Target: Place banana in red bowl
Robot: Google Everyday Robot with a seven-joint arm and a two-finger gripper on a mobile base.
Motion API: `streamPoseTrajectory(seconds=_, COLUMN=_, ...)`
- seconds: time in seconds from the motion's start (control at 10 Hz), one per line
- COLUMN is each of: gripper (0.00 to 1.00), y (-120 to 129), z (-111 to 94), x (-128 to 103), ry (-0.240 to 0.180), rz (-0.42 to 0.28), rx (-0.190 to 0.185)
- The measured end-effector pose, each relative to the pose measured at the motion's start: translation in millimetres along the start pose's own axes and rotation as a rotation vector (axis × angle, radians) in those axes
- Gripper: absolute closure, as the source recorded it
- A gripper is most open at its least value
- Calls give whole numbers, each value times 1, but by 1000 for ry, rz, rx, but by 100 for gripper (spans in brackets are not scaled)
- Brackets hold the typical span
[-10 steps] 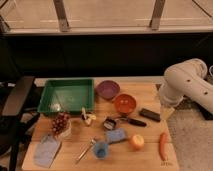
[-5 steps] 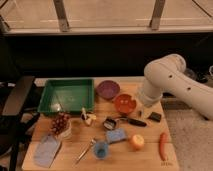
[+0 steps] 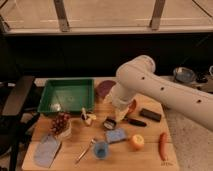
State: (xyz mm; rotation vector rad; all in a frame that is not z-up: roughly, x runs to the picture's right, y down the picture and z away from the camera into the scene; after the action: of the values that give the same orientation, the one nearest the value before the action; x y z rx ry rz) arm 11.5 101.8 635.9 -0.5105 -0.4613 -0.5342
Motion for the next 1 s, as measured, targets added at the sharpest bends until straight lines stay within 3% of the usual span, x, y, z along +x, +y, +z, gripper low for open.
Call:
streamPoseTrajectory(seconds=0.2, gripper=35, y=-22, z=14, x=-36, ry=-50, rz=-74, rx=18)
streamPoseTrajectory(seconds=0.6, gripper=35, y=-54, z=65, x=-98, ry=-136, rz=-172, rx=59)
streamPoseTrajectory(seconds=0.8, gripper=35, y=-59, z=93, x=-108, ry=-152, rz=-216, rx=68)
streamPoseTrajectory(seconds=1.0, gripper=35, y=-68, z=112, x=-93, ry=-132, rz=-228, rx=74)
